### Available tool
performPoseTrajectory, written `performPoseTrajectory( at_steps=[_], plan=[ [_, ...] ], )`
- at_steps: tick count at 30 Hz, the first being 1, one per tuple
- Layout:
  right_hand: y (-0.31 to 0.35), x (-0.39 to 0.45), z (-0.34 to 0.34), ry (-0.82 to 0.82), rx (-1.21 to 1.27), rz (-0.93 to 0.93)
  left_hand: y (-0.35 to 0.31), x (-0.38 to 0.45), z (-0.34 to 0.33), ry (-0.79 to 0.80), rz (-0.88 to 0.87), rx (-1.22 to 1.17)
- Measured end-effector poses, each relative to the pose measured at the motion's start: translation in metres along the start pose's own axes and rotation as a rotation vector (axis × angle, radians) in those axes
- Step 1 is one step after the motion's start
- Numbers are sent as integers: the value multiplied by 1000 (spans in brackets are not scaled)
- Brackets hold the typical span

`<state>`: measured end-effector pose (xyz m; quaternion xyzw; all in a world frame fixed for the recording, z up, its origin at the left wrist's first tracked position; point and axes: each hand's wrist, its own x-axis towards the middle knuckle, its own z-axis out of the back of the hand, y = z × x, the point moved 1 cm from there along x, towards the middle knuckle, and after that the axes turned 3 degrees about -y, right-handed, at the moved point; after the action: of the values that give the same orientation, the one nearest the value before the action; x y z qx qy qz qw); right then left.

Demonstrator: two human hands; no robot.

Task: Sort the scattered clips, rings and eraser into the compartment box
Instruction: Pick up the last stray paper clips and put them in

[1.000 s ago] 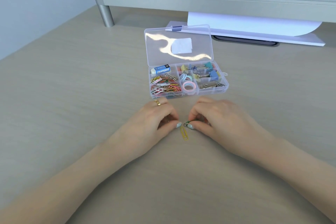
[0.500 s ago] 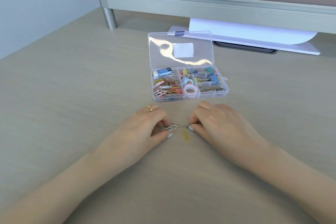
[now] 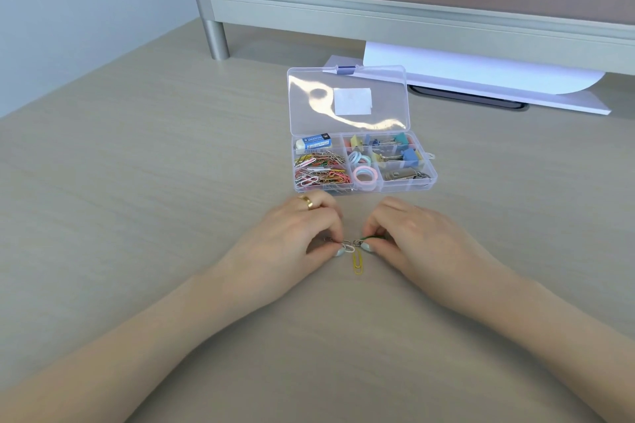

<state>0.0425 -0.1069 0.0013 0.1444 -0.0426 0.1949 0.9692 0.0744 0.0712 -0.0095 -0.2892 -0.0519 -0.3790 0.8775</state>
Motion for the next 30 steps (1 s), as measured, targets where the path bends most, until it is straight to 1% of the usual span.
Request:
performPoseTrajectory(
  at_steps=[3, 8, 12, 15, 26, 28, 30],
  plan=[
    [1, 0, 1, 34, -14, -9, -3, 4, -1, 24, -4, 3],
    [2, -2, 7, 78, -27, -20, -5, 2, 0, 78, 68, -28],
    [3, 0, 8, 74, -46, -4, -6, 1, 3, 87, 150, -68],
    [1, -1, 8, 62, -35, -6, -9, 0, 4, 73, 159, -72],
    [-1, -7, 0, -39, 67, -11, -6, -6, -1, -34, 109, -115],
    [-2, -9, -1, -53, 84, -14, -3, -2, 3, -95, 123, -155],
    [-3, -9, -2, -54, 103, -17, 0, 5, 10, -194, 155, -204]
  ],
)
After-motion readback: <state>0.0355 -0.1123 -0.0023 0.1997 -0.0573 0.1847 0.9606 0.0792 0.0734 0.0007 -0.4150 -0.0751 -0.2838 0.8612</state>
